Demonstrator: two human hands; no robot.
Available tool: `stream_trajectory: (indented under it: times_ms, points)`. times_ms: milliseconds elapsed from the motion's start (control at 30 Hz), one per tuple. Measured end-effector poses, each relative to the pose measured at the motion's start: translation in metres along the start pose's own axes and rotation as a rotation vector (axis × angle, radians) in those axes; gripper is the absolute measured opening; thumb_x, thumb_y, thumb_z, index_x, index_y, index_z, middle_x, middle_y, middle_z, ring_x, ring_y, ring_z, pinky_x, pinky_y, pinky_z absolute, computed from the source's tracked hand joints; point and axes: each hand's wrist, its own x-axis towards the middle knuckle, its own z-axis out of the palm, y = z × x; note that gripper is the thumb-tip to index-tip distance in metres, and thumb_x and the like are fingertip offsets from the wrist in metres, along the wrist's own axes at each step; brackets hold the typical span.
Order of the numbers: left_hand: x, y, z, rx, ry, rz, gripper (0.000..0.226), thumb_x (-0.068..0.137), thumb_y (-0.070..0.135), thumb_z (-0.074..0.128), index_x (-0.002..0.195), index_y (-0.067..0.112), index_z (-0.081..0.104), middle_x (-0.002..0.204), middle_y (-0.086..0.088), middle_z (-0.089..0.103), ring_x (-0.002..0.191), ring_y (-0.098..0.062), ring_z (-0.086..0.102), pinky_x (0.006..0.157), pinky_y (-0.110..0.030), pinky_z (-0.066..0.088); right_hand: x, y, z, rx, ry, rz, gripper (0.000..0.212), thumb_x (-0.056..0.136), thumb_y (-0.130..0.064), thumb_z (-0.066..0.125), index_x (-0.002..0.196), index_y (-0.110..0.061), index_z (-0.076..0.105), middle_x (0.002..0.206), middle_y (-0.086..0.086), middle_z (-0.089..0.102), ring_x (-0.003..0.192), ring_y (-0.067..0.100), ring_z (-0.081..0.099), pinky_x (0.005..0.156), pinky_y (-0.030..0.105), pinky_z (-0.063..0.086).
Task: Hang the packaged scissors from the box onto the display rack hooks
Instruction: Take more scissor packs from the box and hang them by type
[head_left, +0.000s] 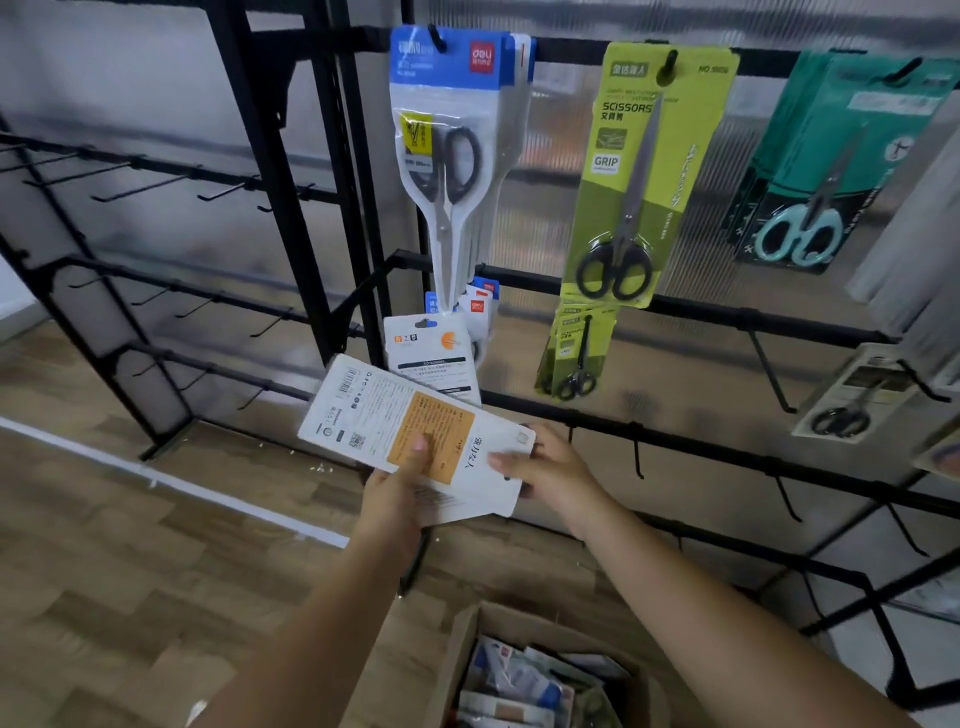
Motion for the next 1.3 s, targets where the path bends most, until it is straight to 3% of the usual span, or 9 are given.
stream_trajectory:
  times_ms: [267, 367, 433, 633, 767, 967, 1067, 1167, 1300]
  points:
    - [-0.004, 0.011, -0.006, -0.009, -0.072, 0.095, 0.03, 0.081, 0.01, 0.068, 0.11, 0.015, 0.063, 0.097, -0.002, 0.074, 0.084, -0.019, 0.072, 0.061, -0.029, 0.057, -0.004, -0.001, -0.012, 0.18, 0.292, -0.123, 0.031, 0.081, 0.01, 0.061, 0.094, -0.018, 0.057, 0.093, 0.001, 0.066, 0.082, 0.014, 0.064, 0.065, 0.028, 0.051]
    - [-0.005, 0.021, -0.013, -0.027, -0.083, 0.126, 0.024, 0.085, 0.017, 0.063, 0.108, 0.019, 0.062, 0.089, -0.001, 0.075, 0.078, -0.019, 0.072, 0.059, -0.032, 0.057, -0.004, -0.003, -0.028, 0.181, 0.306, -0.094, 0.037, 0.083, 0.009, 0.059, 0.114, -0.012, 0.058, 0.105, 0.01, 0.067, 0.094, 0.027, 0.064, 0.079, 0.038, 0.052]
    - [-0.006, 0.028, -0.018, -0.023, -0.094, 0.126, 0.028, 0.084, 0.025, 0.062, 0.112, 0.018, 0.061, 0.095, -0.005, 0.074, 0.084, -0.023, 0.071, 0.063, -0.036, 0.057, -0.004, -0.007, -0.038, 0.171, 0.301, -0.123, 0.04, 0.083, 0.009, 0.058, 0.119, -0.009, 0.058, 0.108, 0.012, 0.066, 0.092, 0.026, 0.063, 0.072, 0.031, 0.049]
    - [-0.008, 0.041, -0.029, 0.153, -0.223, 0.113, 0.068, 0.078, 0.06, 0.043, 0.131, 0.019, 0.054, 0.123, -0.012, 0.064, 0.112, -0.033, 0.061, 0.094, -0.054, 0.047, -0.008, -0.041, -0.056, 0.198, 0.231, -0.282, 0.031, 0.079, 0.017, 0.056, 0.087, -0.013, 0.063, 0.08, -0.001, 0.071, 0.074, 0.016, 0.064, 0.063, 0.024, 0.05]
    - [-0.011, 0.051, -0.026, 0.178, -0.309, -0.002, 0.079, 0.071, 0.075, 0.023, 0.119, 0.025, 0.061, 0.115, -0.01, 0.069, 0.102, -0.03, 0.067, 0.078, -0.044, 0.055, -0.016, -0.064, -0.059, 0.224, 0.117, -0.407, 0.031, 0.077, 0.021, 0.052, 0.078, -0.009, 0.061, 0.069, -0.005, 0.072, 0.07, 0.012, 0.067, 0.071, 0.029, 0.051]
    - [-0.015, 0.058, -0.03, 0.111, -0.372, -0.11, 0.074, 0.072, 0.07, 0.035, 0.108, 0.014, 0.068, 0.107, -0.015, 0.071, 0.092, -0.03, 0.07, 0.06, -0.036, 0.058, -0.029, -0.084, -0.05, 0.183, 0.0, -0.554, 0.05, 0.073, 0.024, 0.053, 0.049, -0.018, 0.068, 0.068, -0.005, 0.069, 0.084, 0.016, 0.063, 0.077, 0.027, 0.053]
    - [-0.015, 0.059, -0.033, 0.082, -0.381, -0.1, 0.074, 0.07, 0.072, 0.035, 0.099, 0.017, 0.076, 0.105, -0.013, 0.072, 0.091, -0.028, 0.071, 0.061, -0.034, 0.058, -0.033, -0.091, -0.046, 0.084, -0.079, -0.596, 0.057, 0.071, 0.027, 0.052, 0.04, -0.018, 0.064, 0.088, -0.005, 0.072, 0.092, -0.001, 0.061, 0.077, 0.015, 0.051]
    - [-0.012, 0.059, -0.038, -0.001, -0.356, -0.095, 0.08, 0.063, 0.08, 0.034, 0.092, 0.019, 0.078, 0.105, -0.012, 0.072, 0.094, -0.029, 0.07, 0.064, -0.038, 0.059, -0.034, -0.093, -0.045, 0.018, -0.105, -0.596, 0.062, 0.072, 0.03, 0.051, 0.037, -0.02, 0.063, 0.131, -0.005, 0.05, 0.121, 0.007, 0.047, 0.093, 0.02, 0.048]
    - [-0.007, 0.056, -0.04, -0.103, -0.36, -0.052, 0.068, 0.073, 0.066, 0.044, 0.109, 0.016, 0.07, 0.109, -0.011, 0.071, 0.095, -0.028, 0.07, 0.065, -0.037, 0.059, -0.035, -0.09, -0.045, 0.003, -0.162, -0.559, 0.06, 0.071, 0.031, 0.052, 0.038, -0.018, 0.064, 0.142, -0.008, 0.04, 0.128, 0.009, 0.042, 0.074, 0.016, 0.053]
